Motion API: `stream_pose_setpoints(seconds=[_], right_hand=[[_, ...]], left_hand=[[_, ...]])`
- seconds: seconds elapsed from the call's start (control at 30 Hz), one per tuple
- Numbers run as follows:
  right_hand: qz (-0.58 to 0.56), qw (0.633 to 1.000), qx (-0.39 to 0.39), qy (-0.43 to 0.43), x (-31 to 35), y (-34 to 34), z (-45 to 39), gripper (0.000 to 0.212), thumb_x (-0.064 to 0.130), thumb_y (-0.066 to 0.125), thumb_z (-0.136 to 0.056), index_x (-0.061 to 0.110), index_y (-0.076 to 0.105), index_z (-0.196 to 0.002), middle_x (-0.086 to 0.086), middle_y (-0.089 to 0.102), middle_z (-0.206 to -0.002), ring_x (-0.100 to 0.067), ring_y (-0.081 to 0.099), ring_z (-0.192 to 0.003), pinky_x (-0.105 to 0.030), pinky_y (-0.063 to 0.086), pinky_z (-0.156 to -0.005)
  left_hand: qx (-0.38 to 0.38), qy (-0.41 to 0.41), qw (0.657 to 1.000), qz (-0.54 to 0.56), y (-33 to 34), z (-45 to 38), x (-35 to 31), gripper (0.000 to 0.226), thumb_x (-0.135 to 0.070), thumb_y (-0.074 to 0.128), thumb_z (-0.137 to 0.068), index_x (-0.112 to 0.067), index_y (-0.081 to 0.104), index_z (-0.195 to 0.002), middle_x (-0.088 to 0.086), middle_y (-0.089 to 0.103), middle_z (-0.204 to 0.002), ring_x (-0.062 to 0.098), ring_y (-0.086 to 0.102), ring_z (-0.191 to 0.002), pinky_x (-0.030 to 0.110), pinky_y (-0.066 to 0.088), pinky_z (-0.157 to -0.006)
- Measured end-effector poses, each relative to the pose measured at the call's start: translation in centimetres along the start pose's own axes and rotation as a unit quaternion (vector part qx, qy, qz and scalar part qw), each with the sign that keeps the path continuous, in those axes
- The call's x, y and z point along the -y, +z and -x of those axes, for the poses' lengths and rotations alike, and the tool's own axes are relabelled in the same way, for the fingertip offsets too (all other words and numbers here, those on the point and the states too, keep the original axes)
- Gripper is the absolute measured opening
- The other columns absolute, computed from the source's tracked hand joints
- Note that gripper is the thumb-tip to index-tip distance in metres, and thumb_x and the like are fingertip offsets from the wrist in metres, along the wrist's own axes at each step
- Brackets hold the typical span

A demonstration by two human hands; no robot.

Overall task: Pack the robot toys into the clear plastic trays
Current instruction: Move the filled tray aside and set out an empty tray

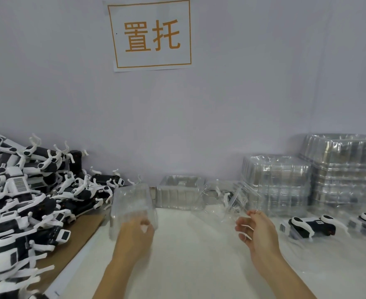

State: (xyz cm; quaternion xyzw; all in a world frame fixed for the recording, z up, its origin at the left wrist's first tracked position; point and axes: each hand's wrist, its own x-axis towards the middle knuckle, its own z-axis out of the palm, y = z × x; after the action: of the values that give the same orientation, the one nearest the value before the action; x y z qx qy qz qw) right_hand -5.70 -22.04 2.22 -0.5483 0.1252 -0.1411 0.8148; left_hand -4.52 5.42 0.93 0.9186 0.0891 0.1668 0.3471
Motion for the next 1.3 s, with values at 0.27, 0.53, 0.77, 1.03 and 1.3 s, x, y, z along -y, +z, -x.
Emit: stream_pose_setpoints(seconds=[0.27,0.53,0.77,1.03,1.3], right_hand=[[0.017,0.999,0.046,-0.012,0.1,0.1,0.4,0.015,0.006,0.048,-0.097,0.013,0.061,-0.092,-0.011,0.072,-0.073,-0.029,0.069,-0.067,-0.034,0.044,-0.064],[0.195,0.946,0.245,-0.088,-0.6,1.9,3.1,0.013,0.008,0.072,-0.087,0.018,0.078,-0.08,-0.004,0.077,-0.085,-0.017,0.073,-0.079,-0.024,0.051,-0.07],[0.318,0.887,0.31,-0.126,-2.5,2.7,3.7,0.031,0.005,0.072,-0.083,0.032,0.075,-0.096,0.007,0.075,-0.089,-0.007,0.069,-0.079,-0.014,0.048,-0.069],[0.229,0.971,0.004,-0.074,-1.5,0.4,0.4,0.026,0.01,0.051,-0.094,0.028,0.063,-0.107,0.003,0.068,-0.103,-0.02,0.066,-0.088,-0.037,0.054,-0.077],[0.17,0.98,0.084,-0.06,-0.6,0.1,0.3,0.037,0.042,0.048,-0.1,0.041,0.045,-0.137,0.013,0.05,-0.131,-0.019,0.048,-0.126,-0.042,0.036,-0.105]], left_hand=[[0.059,-0.038,0.994,-0.087,0.2,0.1,-1.5,0.046,-0.04,0.052,-0.098,-0.029,0.04,-0.14,0.004,0.039,-0.148,0.026,0.037,-0.135,0.04,0.034,-0.108],[0.181,0.106,0.928,0.307,-1.5,2.8,-7.1,0.033,-0.065,0.056,-0.083,-0.043,0.068,-0.104,-0.025,0.066,-0.104,0.001,0.068,-0.091,0.022,0.057,-0.071],[0.143,0.174,0.956,0.187,-0.9,2.9,-7.3,0.018,-0.031,0.077,-0.085,-0.027,0.067,-0.099,-0.014,0.07,-0.096,-0.001,0.061,-0.101,0.016,0.046,-0.088],[0.161,0.216,0.963,0.022,-3.3,1.8,-4.9,0.032,-0.024,0.075,-0.083,-0.048,0.057,-0.095,-0.042,0.03,-0.139,0.001,0.016,-0.144,0.047,0.011,-0.119],[0.244,0.201,0.947,-0.052,-2.8,1.7,-4.0,0.038,-0.008,0.071,-0.086,-0.042,0.06,-0.096,-0.035,0.008,-0.153,0.008,0.007,-0.148,0.045,0.011,-0.12]])
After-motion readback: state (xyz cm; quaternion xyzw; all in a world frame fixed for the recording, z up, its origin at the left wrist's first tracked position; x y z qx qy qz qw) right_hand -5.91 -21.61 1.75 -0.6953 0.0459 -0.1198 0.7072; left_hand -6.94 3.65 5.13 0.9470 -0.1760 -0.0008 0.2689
